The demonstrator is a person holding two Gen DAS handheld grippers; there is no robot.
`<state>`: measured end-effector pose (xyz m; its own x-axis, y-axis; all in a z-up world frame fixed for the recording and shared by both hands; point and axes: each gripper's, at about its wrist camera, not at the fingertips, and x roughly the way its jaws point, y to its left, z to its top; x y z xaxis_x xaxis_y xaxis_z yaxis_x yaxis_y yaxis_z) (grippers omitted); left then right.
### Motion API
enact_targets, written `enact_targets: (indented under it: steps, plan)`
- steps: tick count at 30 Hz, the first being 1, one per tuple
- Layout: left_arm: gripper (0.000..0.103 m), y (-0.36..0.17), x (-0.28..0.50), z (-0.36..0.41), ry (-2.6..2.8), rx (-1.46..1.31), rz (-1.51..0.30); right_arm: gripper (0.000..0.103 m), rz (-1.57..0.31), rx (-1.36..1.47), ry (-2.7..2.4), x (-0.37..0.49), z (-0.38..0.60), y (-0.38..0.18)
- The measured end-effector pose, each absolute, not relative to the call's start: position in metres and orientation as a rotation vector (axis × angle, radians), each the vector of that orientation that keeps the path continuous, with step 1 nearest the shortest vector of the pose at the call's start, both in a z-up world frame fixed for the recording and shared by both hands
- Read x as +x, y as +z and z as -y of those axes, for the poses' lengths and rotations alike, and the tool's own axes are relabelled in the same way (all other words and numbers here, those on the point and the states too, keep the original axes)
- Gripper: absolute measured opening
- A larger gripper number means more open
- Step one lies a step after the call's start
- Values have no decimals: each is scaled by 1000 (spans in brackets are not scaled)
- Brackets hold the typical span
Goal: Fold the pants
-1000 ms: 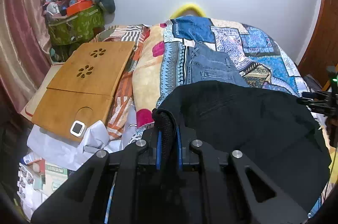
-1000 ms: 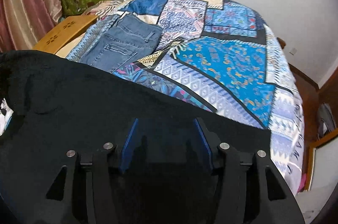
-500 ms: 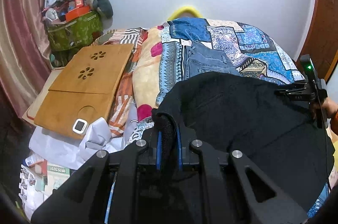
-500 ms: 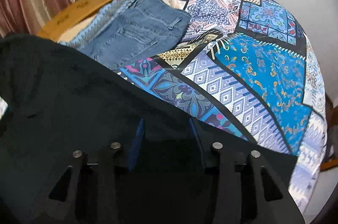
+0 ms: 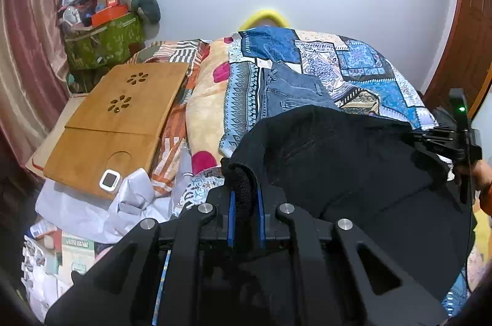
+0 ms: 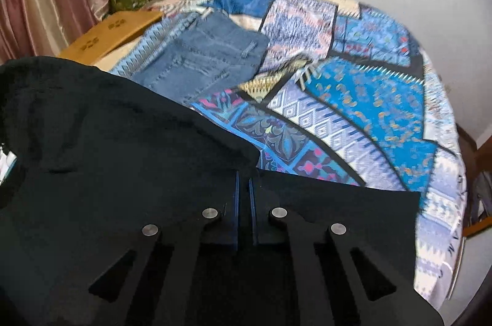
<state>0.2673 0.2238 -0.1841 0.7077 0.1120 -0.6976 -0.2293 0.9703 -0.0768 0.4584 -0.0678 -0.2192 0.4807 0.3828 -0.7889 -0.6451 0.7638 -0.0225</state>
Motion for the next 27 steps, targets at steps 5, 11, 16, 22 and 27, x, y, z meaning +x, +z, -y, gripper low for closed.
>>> enact_targets:
  steps: [5,11,16,22,27]
  plan:
    - [10,-178,251,-224,201,-179,-757,5,-790,-284,626,423,93,-180]
    - [10,-174,218,-225,217,-204,-753,4,-734,-249,624,370,111,-153]
    - [10,-175,189,-230,233,-233,-764,4,-693,-207,630,322,121,-145]
    - [10,-188,158,-234,242,-268,-799,4,-688,-143,637,281,132,-153]
    - [10,-207,135,-234,251,-286,-845,4,-727,-108,636,253,141,-172]
